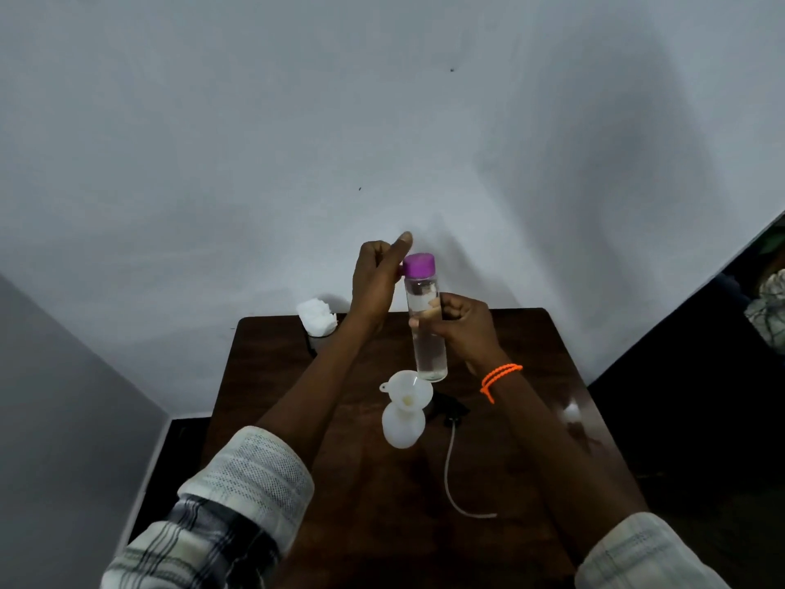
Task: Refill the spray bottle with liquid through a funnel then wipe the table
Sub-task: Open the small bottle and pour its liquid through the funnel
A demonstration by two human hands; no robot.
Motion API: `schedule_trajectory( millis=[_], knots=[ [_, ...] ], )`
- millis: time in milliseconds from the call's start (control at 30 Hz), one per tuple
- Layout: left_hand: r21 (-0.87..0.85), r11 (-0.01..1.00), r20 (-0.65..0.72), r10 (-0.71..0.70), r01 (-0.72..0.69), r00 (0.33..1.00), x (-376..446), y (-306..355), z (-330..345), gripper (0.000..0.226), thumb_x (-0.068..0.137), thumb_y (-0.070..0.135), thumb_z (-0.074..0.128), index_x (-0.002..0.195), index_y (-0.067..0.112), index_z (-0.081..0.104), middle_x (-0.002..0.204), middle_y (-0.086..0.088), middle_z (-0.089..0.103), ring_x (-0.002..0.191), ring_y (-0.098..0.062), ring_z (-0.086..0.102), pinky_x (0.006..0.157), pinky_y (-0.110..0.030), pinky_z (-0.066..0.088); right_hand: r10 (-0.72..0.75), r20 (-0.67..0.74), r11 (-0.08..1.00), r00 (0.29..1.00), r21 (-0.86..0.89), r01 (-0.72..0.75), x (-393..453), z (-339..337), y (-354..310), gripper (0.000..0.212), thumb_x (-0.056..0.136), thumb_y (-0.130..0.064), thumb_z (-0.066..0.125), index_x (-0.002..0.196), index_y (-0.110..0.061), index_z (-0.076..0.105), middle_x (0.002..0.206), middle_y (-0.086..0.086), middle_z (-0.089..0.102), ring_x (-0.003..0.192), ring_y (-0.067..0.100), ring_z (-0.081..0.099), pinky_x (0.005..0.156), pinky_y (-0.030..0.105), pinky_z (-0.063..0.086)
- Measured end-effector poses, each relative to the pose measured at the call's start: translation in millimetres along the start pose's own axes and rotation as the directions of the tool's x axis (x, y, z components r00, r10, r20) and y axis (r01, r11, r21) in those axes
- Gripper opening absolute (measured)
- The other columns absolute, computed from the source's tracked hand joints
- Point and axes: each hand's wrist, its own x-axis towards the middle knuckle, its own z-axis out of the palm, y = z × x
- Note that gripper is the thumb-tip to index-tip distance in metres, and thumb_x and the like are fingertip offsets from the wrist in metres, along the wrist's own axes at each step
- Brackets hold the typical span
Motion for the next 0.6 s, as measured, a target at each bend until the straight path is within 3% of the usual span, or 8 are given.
schedule_trajectory(
  millis=[67, 133, 233, 367, 433, 500, 600],
  knots=[
    [-0.047, 0.999, 0.004, -0.016, 0.016, 1.0, -4, -1, -3, 0.034, 0.086, 0.044, 0.072, 0.091, 0.016, 0.055, 0.088, 0.003, 0.058, 0.078, -0.01, 0.063, 0.096, -0.045, 0.054, 0.0, 0.01, 1.0, 1.0, -0.003, 0.0, -3, -1, 1, 0.041, 0.066, -0.019, 0.095, 0.104, -0.017, 0.079, 0.097, 0.0, 0.08, 0.095, 0.017, 0.076, 0.088, 0.035, 0.061],
    [-0.078, 0.997, 0.074, -0.015, 0.021, 0.997, -9, 0, -6, 0.03, 0.086, 0.028, 0.072, 0.109, 0.012, 0.062, 0.101, -0.001, 0.071, 0.094, -0.018, 0.069, 0.096, -0.042, 0.056, -0.003, 0.02, 1.0, 1.0, -0.014, 0.003, -6, -2, 1, 0.041, 0.066, -0.019, 0.095, 0.104, -0.017, 0.079, 0.097, 0.0, 0.08, 0.095, 0.017, 0.076, 0.088, 0.035, 0.061],
    [-0.023, 0.999, 0.149, 0.051, -0.048, 0.987, -14, 1, -8, 0.05, 0.081, 0.008, 0.081, 0.128, 0.014, 0.062, 0.11, -0.007, 0.075, 0.104, -0.019, 0.072, 0.086, -0.028, 0.056, -0.012, 0.014, 1.0, 1.0, -0.022, 0.012, -8, -3, 1, 0.042, 0.066, -0.02, 0.095, 0.104, -0.017, 0.079, 0.096, 0.001, 0.08, 0.094, 0.017, 0.076, 0.085, 0.033, 0.061],
    [0.066, 0.992, 0.088, 0.098, -0.104, 0.991, -19, 6, -8, 0.067, 0.067, 0.032, 0.093, 0.127, 0.023, 0.064, 0.097, -0.001, 0.064, 0.085, -0.01, 0.066, 0.078, -0.019, 0.055, -0.024, 0.012, 0.999, 1.0, -0.036, 0.024, -11, -2, 0, 0.041, 0.064, -0.021, 0.096, 0.101, -0.016, 0.079, 0.094, 0.001, 0.08, 0.091, 0.017, 0.076, 0.084, 0.033, 0.061],
    [0.034, 0.996, 0.111, 0.073, -0.077, 0.991, -19, 8, -10, 0.07, 0.067, 0.041, 0.088, 0.129, 0.023, 0.063, 0.106, -0.004, 0.067, 0.095, -0.011, 0.068, 0.084, -0.022, 0.056, -0.024, 0.018, 0.999, 1.0, -0.023, 0.024, -12, -1, -1, 0.042, 0.065, -0.02, 0.096, 0.103, -0.016, 0.079, 0.096, 0.001, 0.08, 0.093, 0.017, 0.076, 0.085, 0.034, 0.061],
    [-0.013, 0.998, 0.181, 0.065, -0.063, 0.981, -18, 7, -13, 0.067, 0.074, 0.025, 0.086, 0.135, 0.019, 0.06, 0.118, -0.007, 0.071, 0.109, -0.015, 0.069, 0.092, -0.029, 0.056, -0.019, 0.015, 1.0, 1.0, -0.011, 0.019, -12, 0, -2, 0.043, 0.065, -0.019, 0.095, 0.105, -0.017, 0.079, 0.098, 0.001, 0.08, 0.095, 0.018, 0.076, 0.087, 0.036, 0.061],
    [0.026, 0.993, 0.191, 0.106, -0.113, 0.976, -19, 8, -14, 0.073, 0.07, 0.006, 0.091, 0.135, 0.017, 0.06, 0.113, -0.005, 0.071, 0.102, -0.014, 0.072, 0.086, -0.027, 0.058, -0.024, 0.009, 1.0, 1.0, -0.011, 0.024, -13, -1, -2, 0.044, 0.065, -0.02, 0.095, 0.106, -0.017, 0.079, 0.098, 0.001, 0.08, 0.095, 0.018, 0.076, 0.087, 0.037, 0.061]
  ],
)
